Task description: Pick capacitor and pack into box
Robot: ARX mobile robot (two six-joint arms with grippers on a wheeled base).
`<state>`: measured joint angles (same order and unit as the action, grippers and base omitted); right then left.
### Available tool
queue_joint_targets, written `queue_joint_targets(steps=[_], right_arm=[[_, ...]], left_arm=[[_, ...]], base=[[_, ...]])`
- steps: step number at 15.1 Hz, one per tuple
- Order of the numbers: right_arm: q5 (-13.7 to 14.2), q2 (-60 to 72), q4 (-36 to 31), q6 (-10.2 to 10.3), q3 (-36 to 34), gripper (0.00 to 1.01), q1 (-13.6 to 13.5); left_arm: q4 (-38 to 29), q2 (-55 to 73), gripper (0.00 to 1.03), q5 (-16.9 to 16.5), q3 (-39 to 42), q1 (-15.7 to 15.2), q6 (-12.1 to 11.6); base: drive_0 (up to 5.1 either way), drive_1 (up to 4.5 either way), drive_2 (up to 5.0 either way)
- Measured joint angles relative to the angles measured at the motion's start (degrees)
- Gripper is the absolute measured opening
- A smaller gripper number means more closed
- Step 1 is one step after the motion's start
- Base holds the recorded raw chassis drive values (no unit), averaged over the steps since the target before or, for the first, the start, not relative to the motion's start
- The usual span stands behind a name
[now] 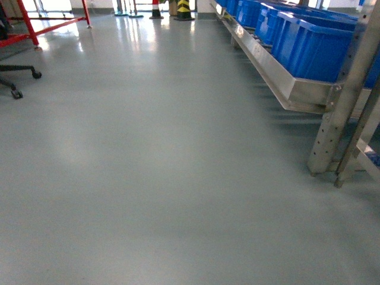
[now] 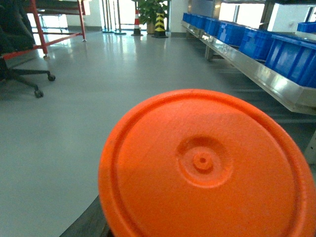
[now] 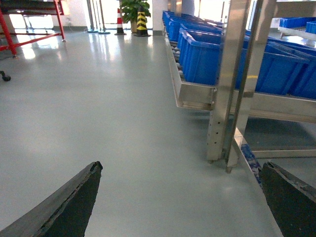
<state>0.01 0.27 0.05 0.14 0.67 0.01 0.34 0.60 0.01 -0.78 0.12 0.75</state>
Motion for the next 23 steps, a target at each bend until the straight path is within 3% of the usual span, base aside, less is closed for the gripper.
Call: queue_joint_targets(steps=[23], right_arm=[[0.0,0.0,0.3,0.0,0.0,0.98,0.0]], left_arm=[[0.0,0.0,0.44,0.0,0.0,0.0,0.0]], base=[[-5.0,2.39,2.4]])
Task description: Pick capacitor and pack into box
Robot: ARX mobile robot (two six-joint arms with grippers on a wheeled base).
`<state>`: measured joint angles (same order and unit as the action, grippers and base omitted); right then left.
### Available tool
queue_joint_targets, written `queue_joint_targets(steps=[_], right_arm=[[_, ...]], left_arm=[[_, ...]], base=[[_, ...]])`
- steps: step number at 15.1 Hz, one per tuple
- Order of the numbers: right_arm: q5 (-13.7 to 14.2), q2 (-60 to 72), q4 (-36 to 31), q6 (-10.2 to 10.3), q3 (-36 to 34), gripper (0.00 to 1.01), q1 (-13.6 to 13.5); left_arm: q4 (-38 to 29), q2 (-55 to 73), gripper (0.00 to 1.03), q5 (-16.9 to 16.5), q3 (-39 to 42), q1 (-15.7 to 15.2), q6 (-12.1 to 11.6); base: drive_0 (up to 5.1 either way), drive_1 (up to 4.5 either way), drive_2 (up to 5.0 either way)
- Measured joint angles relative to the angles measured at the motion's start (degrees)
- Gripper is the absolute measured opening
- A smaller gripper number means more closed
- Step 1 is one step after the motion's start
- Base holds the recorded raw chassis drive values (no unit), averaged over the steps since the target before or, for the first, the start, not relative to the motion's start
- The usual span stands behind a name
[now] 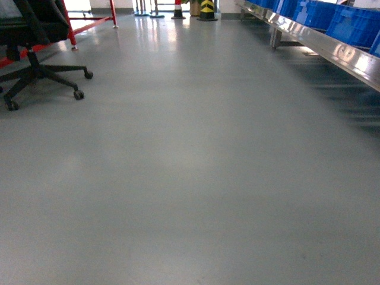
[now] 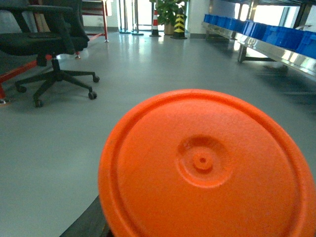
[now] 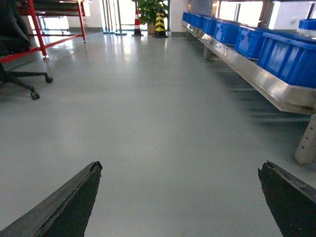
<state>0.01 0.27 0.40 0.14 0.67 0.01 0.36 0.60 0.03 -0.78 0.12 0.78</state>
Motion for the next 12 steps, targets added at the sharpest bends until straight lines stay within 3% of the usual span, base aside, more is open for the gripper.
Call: queue_joint_targets(steps=[12], right_arm=[[0.0,0.0,-0.2,0.0,0.0,0.98,0.0]], left_arm=[[0.0,0.0,0.44,0.1,0.0,0.0,0.0]], base=[[-5.1,2.34,2.3]])
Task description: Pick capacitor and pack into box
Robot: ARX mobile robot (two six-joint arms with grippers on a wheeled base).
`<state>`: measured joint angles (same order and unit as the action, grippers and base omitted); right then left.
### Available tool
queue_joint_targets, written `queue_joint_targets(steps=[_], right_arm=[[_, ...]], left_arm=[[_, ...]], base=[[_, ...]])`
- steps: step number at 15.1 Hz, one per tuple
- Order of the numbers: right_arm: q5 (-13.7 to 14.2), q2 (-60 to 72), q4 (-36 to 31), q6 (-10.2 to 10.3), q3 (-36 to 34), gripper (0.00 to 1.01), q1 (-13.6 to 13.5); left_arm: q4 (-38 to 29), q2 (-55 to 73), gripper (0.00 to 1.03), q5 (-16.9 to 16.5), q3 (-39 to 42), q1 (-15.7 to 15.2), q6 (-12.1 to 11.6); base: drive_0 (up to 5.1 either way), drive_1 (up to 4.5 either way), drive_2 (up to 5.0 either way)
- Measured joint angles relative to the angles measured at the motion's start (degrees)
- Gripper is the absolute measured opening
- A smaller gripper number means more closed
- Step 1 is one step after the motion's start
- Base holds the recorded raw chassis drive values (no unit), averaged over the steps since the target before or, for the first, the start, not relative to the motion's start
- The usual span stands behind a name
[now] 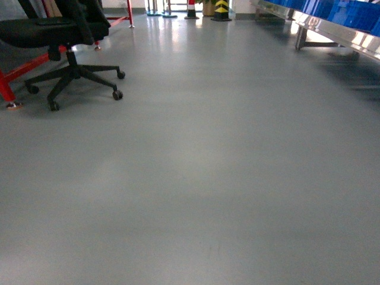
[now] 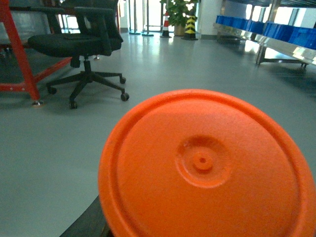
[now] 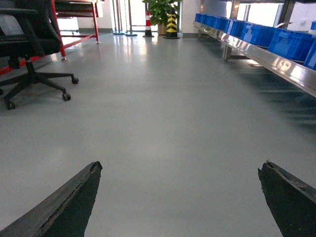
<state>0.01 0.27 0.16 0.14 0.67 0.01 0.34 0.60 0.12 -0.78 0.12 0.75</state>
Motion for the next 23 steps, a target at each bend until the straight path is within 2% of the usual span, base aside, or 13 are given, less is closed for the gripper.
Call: queue_joint_targets(steps=[23], right_arm=[[0.0,0.0,0.1,0.0,0.0,0.98,0.0]], left_arm=[[0.1,0.0,0.44,-0.1,0.0,0.0,0.0]], base=[[-5.0,2.42,2.4]])
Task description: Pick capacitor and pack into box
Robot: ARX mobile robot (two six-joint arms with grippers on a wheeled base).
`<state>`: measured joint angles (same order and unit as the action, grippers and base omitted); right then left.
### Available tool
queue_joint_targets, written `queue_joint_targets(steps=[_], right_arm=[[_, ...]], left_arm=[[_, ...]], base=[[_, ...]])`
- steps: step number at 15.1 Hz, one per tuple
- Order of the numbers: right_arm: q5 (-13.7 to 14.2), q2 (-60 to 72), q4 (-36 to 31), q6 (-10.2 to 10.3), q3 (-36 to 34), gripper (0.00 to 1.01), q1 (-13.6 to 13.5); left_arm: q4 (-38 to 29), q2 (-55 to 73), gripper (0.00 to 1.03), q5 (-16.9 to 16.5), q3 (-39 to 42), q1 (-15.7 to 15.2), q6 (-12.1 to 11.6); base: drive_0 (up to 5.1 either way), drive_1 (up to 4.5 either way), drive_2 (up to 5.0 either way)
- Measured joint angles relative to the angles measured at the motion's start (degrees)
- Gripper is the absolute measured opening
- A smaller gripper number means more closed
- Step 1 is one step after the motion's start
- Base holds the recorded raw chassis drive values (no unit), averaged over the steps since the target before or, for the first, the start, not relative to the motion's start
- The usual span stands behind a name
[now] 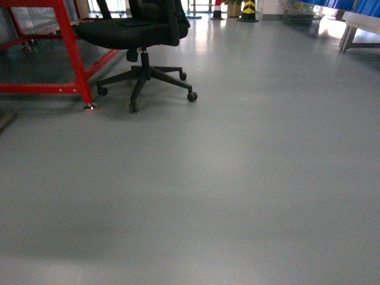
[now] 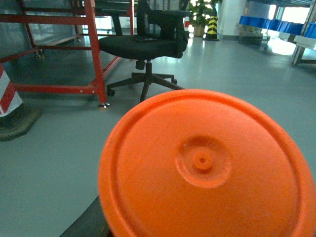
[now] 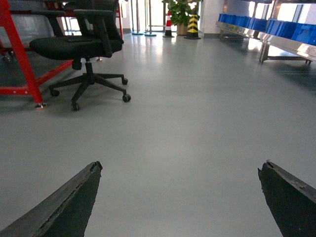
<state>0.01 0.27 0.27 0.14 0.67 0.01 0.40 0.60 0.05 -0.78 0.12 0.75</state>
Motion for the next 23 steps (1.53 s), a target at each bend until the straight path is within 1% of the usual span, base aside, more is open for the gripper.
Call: queue_joint_targets(steps=[23], right_arm=[[0.0,0.0,0.1,0.0,0.0,0.98,0.0]], left_arm=[[0.0,0.0,0.44,0.0,0.0,0.0,0.0]], base=[[-5.0,2.41,2.4]])
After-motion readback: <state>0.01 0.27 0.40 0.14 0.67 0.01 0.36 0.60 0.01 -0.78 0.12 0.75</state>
